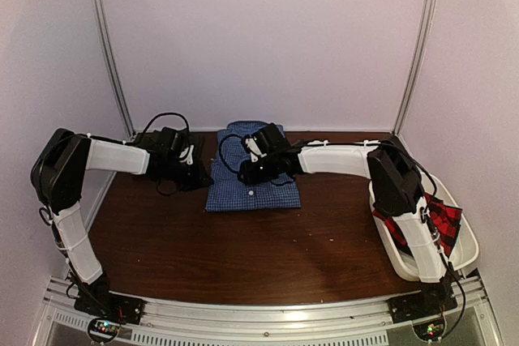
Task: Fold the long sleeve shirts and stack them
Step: Smooth out the 2/3-rectangle-folded shirt at the center of the board, then move the 2/3-rectangle-folded shirt to the center of the board.
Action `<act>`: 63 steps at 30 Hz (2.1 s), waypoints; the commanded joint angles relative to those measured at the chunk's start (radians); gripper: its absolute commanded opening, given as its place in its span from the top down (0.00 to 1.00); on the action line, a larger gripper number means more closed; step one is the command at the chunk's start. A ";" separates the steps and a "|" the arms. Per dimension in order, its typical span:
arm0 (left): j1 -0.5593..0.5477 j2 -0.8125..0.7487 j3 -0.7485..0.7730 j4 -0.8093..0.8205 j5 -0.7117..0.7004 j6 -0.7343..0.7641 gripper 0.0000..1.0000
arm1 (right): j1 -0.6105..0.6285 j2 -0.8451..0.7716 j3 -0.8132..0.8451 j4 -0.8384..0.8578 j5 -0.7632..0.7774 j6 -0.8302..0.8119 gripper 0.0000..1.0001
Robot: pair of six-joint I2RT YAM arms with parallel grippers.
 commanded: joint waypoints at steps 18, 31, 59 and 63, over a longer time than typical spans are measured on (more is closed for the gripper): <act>-0.006 -0.173 -0.293 0.177 0.090 -0.070 0.77 | -0.019 -0.165 -0.121 -0.021 0.040 0.027 0.40; -0.057 -0.213 -0.369 0.171 0.054 -0.083 0.70 | -0.110 -0.503 -0.664 0.100 0.060 0.072 0.45; -0.071 -0.103 -0.307 0.170 -0.002 -0.080 0.74 | -0.141 -0.412 -0.801 0.169 -0.049 0.091 0.62; -0.078 -0.090 -0.298 0.170 -0.008 -0.081 0.79 | -0.135 -0.402 -0.805 0.184 -0.056 0.094 0.64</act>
